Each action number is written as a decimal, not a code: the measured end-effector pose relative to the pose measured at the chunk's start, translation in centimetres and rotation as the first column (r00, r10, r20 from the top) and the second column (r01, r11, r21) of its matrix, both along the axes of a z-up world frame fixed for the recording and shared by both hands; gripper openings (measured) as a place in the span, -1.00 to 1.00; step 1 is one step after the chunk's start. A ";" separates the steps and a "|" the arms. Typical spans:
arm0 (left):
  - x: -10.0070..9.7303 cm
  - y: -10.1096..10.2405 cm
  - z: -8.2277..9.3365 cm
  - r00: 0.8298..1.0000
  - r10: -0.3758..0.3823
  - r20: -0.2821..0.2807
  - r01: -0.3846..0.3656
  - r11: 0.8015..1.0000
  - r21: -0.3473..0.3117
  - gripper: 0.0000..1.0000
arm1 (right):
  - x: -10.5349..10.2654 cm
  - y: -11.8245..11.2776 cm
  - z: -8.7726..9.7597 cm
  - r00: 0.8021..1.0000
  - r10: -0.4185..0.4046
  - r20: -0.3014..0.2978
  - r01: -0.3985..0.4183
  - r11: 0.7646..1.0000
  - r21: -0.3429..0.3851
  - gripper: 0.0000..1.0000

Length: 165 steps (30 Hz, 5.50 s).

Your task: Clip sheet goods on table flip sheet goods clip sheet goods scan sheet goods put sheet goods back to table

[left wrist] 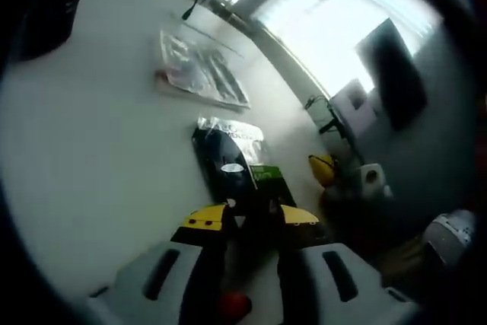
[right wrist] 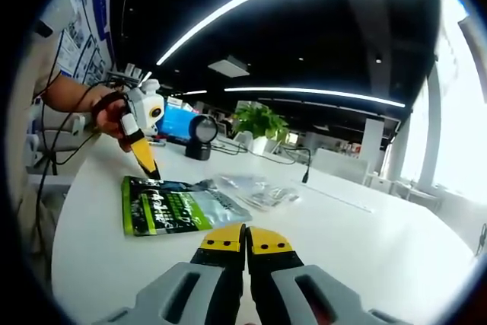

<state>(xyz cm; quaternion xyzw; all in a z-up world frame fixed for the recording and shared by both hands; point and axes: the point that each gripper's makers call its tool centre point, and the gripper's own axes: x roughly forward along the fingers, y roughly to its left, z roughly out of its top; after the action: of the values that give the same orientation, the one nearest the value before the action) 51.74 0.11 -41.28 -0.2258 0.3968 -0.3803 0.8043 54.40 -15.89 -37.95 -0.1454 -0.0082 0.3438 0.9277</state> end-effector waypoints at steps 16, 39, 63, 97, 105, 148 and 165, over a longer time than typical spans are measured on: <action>0.2 0.4 0.0 0.999 0.048 -0.007 -0.048 0.999 -0.010 -1.00 | -0.1 0.0 0.2 1.000 -0.011 0.017 0.011 1.000 -0.009 -1.00; 0.4 0.5 0.2 0.999 0.048 0.004 -0.048 0.999 -0.009 -1.00 | -1.6 4.0 -2.5 0.984 0.100 -0.150 -0.115 0.989 -0.091 -1.00; -0.2 -0.9 1.1 1.000 0.009 -0.005 -0.009 0.997 -0.083 -1.00 | -2.0 4.7 -3.8 0.964 0.137 -0.229 -0.161 0.983 -0.089 -1.00; 0.0 -2.7 1.4 0.997 -0.004 -0.076 -0.006 0.991 -0.135 -1.00 | -2.2 4.9 -3.8 0.963 0.152 -0.224 -0.173 0.982 -0.077 -1.00; -0.2 -2.8 1.7 0.997 0.007 -0.078 -0.018 0.991 -0.135 -1.00 | -1.9 4.7 -3.5 0.972 0.141 -0.186 -0.164 0.980 -0.115 -1.00; 0.1 -3.4 4.0 0.985 0.159 -0.067 -0.161 0.987 -0.022 -1.00 | -6.6 8.6 0.7 0.988 0.108 -0.109 -0.108 0.994 0.008 -0.58; 0.3 -3.8 5.0 0.976 0.212 -0.054 -0.211 0.977 0.029 -1.00 | -6.4 8.8 0.7 0.996 -0.020 -0.085 0.019 1.000 -0.004 -0.54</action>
<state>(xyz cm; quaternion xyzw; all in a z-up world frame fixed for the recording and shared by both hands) 52.04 -3.72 -36.25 -0.2682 0.3978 -0.2812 0.8312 48.00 -7.10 -37.24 -0.1321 0.0331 0.3407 0.9303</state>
